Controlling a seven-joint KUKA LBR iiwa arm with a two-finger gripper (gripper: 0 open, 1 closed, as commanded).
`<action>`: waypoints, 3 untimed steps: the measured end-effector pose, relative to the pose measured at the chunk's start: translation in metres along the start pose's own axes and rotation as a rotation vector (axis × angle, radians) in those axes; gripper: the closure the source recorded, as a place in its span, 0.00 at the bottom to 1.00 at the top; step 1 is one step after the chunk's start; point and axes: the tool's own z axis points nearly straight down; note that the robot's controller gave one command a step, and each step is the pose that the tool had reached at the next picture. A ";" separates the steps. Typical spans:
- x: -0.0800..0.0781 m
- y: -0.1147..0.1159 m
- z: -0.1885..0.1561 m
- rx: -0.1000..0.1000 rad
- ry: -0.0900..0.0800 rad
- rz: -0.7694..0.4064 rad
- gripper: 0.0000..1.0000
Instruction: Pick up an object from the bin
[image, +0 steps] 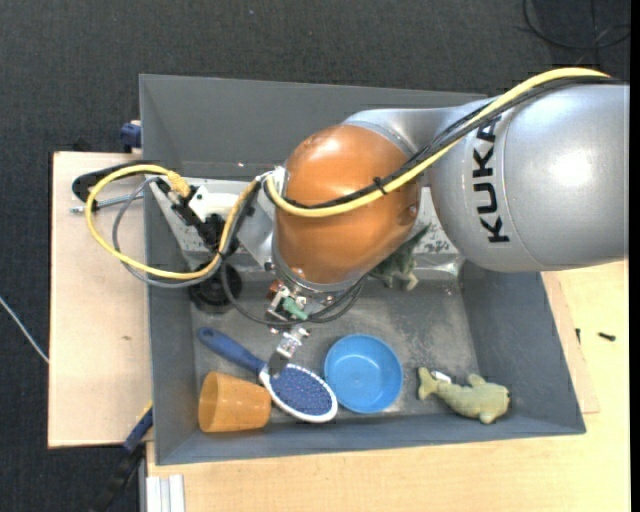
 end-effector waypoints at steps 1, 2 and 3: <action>0.019 0.029 0.062 -0.016 -0.003 -0.007 0.00; -0.008 0.006 0.026 -0.003 0.001 0.007 0.00; -0.014 -0.004 0.056 -0.012 -0.001 0.037 0.00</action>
Offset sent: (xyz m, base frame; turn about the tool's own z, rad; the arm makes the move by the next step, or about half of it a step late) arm 0.0009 -0.0333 -0.0590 -0.0103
